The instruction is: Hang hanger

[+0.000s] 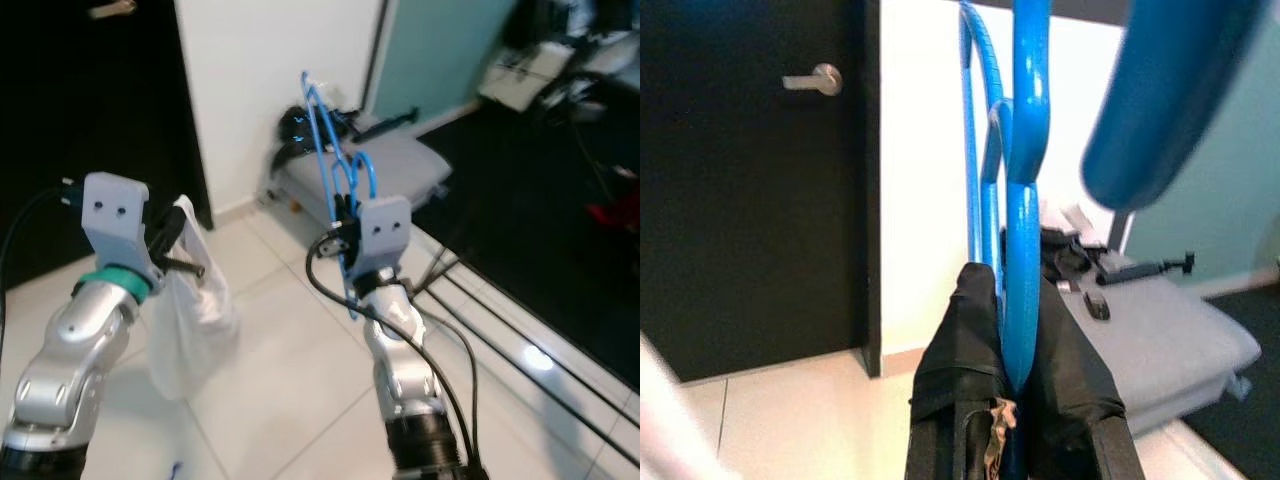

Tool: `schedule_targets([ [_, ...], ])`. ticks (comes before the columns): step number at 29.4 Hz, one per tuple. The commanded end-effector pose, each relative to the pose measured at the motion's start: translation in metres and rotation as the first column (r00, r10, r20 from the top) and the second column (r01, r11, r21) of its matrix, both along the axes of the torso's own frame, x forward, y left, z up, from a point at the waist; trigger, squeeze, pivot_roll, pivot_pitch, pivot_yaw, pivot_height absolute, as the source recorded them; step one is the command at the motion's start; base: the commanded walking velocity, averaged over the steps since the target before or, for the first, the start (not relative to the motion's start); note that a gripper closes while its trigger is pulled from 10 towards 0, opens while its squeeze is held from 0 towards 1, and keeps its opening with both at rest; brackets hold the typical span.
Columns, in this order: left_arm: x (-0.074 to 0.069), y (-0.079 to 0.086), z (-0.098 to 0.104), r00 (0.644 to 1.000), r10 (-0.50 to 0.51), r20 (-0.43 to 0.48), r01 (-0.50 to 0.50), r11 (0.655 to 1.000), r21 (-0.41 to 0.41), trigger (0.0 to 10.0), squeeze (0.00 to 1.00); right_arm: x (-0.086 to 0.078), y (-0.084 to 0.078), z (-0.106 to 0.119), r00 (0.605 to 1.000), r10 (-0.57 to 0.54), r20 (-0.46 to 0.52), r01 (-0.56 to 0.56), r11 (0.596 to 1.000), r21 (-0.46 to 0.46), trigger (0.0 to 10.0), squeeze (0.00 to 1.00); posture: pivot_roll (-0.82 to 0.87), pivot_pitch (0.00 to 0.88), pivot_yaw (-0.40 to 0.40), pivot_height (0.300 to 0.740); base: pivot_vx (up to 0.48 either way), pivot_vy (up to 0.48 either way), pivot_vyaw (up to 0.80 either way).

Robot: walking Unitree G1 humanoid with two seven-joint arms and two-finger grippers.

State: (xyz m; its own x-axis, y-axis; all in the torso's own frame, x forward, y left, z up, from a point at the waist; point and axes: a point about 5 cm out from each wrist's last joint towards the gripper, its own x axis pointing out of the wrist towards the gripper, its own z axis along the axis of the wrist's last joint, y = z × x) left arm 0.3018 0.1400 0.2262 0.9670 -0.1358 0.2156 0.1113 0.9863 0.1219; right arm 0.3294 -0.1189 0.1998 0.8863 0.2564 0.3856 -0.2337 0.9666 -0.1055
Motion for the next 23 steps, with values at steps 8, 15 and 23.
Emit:
schedule_targets([
  [8,0.001,0.001,-0.003,1.000,0.006,0.001,-0.006,1.000,0.017,10.0,0.00,-0.018,0.018,-0.006,0.955,0.292,-0.051,-0.297,0.942,-0.156,10.0,0.00,-0.03,0.069,0.061,0.740,0.000,0.000,-0.43],
  [15,0.006,0.005,-0.008,1.000,0.007,-0.018,-0.006,0.998,0.062,10.0,0.00,-0.042,0.015,-0.009,0.860,0.489,-0.148,-0.510,0.807,-0.297,10.0,0.00,-0.03,0.073,0.055,0.740,0.000,0.000,0.00],
  [23,0.018,0.013,-0.031,0.996,0.023,-0.082,-0.003,0.973,0.231,10.0,0.00,-0.064,-0.028,-0.007,0.822,0.492,-0.287,-0.568,0.674,-0.472,10.0,0.00,-0.07,0.091,0.050,0.740,0.000,0.000,0.00],
])
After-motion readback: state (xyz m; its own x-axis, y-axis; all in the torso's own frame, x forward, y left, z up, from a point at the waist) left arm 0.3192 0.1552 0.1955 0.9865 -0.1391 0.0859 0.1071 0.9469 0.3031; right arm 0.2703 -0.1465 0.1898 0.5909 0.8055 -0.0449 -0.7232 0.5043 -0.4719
